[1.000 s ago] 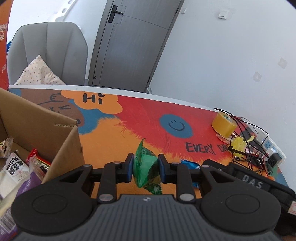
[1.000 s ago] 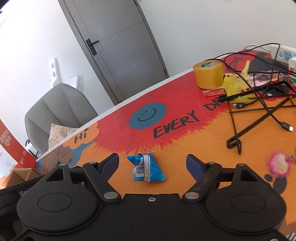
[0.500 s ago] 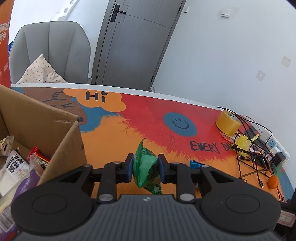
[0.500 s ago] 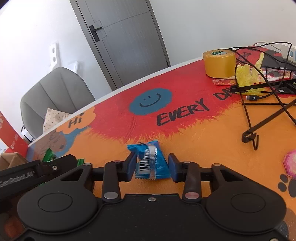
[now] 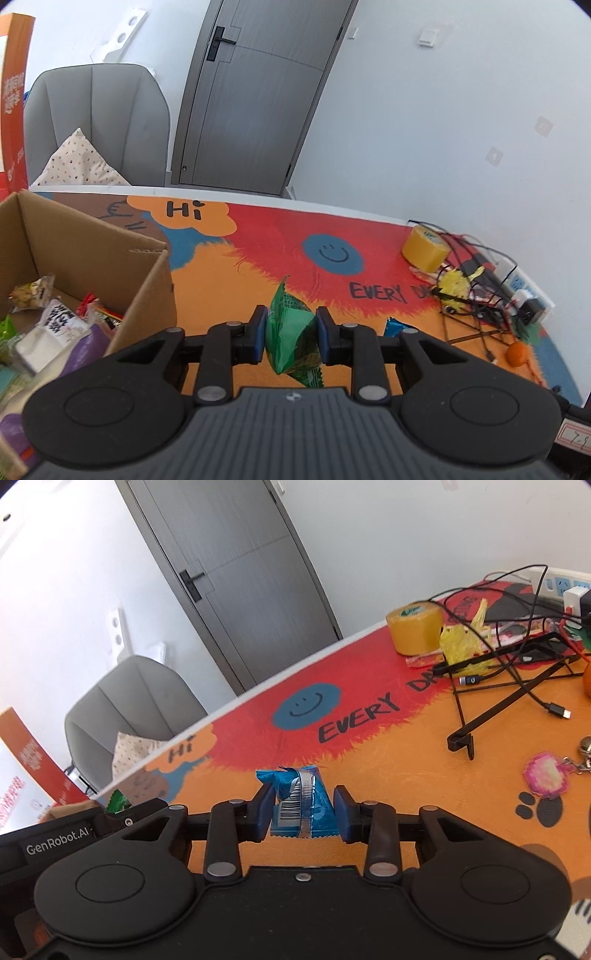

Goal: Organize snacks

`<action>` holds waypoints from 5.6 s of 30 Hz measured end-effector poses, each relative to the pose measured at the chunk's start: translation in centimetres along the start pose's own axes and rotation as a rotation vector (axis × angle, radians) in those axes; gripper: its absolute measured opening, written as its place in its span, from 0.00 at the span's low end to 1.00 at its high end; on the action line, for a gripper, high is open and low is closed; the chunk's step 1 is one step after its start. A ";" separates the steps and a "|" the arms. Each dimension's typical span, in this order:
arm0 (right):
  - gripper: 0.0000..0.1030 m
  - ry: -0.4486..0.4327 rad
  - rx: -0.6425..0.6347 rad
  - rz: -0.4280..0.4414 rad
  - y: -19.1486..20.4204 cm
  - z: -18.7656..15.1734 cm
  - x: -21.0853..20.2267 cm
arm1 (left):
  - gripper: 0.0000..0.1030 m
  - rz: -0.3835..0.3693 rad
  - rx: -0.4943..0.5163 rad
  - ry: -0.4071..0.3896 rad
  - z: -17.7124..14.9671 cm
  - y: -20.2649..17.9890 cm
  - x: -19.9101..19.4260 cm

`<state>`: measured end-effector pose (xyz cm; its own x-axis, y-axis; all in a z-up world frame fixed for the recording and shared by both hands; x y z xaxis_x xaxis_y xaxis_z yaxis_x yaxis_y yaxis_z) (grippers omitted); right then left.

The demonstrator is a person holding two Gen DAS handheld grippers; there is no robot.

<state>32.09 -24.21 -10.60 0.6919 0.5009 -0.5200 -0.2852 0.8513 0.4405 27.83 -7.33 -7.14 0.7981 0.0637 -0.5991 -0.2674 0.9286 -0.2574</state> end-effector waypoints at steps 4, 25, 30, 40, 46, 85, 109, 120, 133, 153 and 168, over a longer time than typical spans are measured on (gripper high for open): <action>0.34 -0.024 -0.004 0.019 0.9 0.0 -1.4 | 0.26 0.000 0.009 -0.029 0.3 0.3 -1.8; 0.34 -0.073 -0.088 0.175 8.4 -1.2 -5.0 | 0.26 0.072 -0.028 -0.128 1.3 6.4 -9.7; 0.34 -0.068 -0.109 0.203 10.2 -1.6 -5.1 | 0.26 0.098 -0.040 -0.139 1.5 8.5 -11.0; 0.34 -0.038 -0.154 0.258 14.2 -2.7 -4.1 | 0.26 0.168 -0.089 -0.135 1.3 13.3 -12.8; 0.34 -0.019 -0.181 0.285 16.6 -3.6 -3.6 | 0.26 0.198 -0.120 -0.120 1.1 15.8 -13.2; 0.43 0.091 -0.264 0.271 24.3 -5.7 2.2 | 0.56 0.222 -0.266 -0.067 2.2 24.6 -11.9; 0.74 0.035 -0.218 0.164 17.5 -4.8 -3.2 | 0.86 0.215 -0.201 -0.075 0.8 19.1 -12.5; 0.90 0.026 -0.206 0.123 14.0 -5.2 -6.6 | 0.92 0.196 -0.139 -0.083 0.0 15.6 -13.5; 1.00 0.001 -0.199 0.053 10.8 -5.3 -10.7 | 0.99 0.154 -0.063 -0.059 -1.6 12.9 -15.3; 1.00 -0.063 -0.228 0.035 9.3 -5.4 -18.1 | 0.99 0.134 0.025 -0.091 -2.5 13.3 -22.1; 1.00 -0.047 -0.272 0.014 9.5 -6.7 -21.1 | 0.99 0.090 0.168 -0.099 -4.4 12.2 -25.9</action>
<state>10.35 -25.62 -0.39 0.7152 0.5103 -0.4776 -0.4581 0.8583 0.2312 1.51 0.75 1.88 0.8265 0.1767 -0.5345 -0.2524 0.9650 -0.0712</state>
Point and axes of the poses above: each gripper's, at about its wrist camera, not at the fingertips, and x roughly the way its jaws point, y to its left, z to its top, the point moved 3 cm from there along x, roughly the way its jaws point, and after that the axes turned 5 degrees about z, right-handed, at the moved point
